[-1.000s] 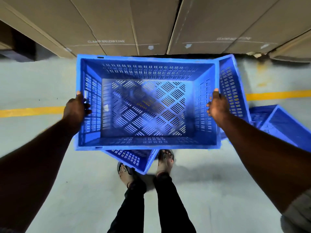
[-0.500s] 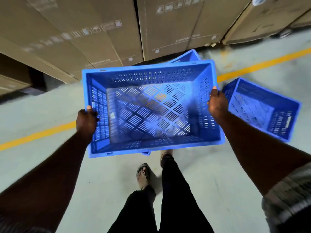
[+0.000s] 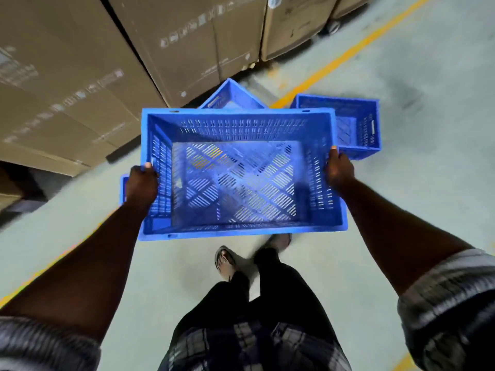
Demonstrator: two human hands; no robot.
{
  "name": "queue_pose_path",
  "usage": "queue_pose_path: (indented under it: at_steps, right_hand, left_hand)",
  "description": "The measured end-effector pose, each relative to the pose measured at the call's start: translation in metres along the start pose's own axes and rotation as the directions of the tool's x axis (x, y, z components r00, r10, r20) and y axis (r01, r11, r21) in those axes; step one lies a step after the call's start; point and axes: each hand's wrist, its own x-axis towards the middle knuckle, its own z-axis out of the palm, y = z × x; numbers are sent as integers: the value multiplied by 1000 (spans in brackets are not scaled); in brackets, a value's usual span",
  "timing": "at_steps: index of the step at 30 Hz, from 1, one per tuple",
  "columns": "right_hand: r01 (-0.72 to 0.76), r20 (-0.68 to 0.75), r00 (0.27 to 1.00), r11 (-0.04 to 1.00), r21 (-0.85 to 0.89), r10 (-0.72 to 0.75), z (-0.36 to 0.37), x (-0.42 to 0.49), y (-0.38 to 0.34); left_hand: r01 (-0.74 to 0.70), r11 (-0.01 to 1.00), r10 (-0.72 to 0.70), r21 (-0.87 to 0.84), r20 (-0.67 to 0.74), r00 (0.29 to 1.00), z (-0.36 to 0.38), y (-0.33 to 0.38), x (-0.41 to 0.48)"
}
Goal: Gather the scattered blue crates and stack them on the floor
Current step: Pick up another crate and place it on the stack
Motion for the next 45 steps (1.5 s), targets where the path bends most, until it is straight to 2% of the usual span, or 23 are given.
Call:
queue_pose_path:
  at_steps: [3,6,14,18,21,25,28,32,35,38,42,45]
  right_hand:
    - [-37,-39,999,998,41,38,-34,21,54]
    - [-88,-56,994,993,85,92,-71,29,97]
    - [-191,-142,957,917,350,254,-203,-8,168]
    - [-233,-129,935,845,481,331,-273,-2,235]
    - [-253,-114,927,820,514,358,-331,1,279]
    - [-215,-136,919,761,612,369,-402,7,341]
    - [-187,-193,896,734,652,400,-441,11,373]
    - [-187,-294,840,752,633,456,-482,31,410]
    - [-209,-327,817,773,599,475,-510,55,433]
    - [-198,-361,798,776,599,482,-537,87,455]
    - [-261,-409,714,758,598,568,-575,132,490]
    - [-284,-452,657,753,593,603,-620,154,481]
  left_hand:
    - [-5,996,3,85,25,1000,26,10,-5]
    - [-46,982,41,185,32,999,50,57,-44]
    - [-256,887,212,384,154,965,156,169,-150]
    - [-390,842,311,373,256,915,226,211,-197]
    - [-422,832,293,360,360,886,284,239,-215]
    - [-478,851,343,220,456,821,357,277,-264]
    - [-507,844,362,176,509,781,422,294,-255]
    - [-586,781,399,219,547,736,534,313,-212]
    - [-612,738,389,283,563,729,579,362,-267]
    - [-665,683,405,302,601,689,616,418,-342]
    - [-691,676,416,256,641,645,681,473,-399]
    - [-700,668,381,252,692,613,734,517,-425]
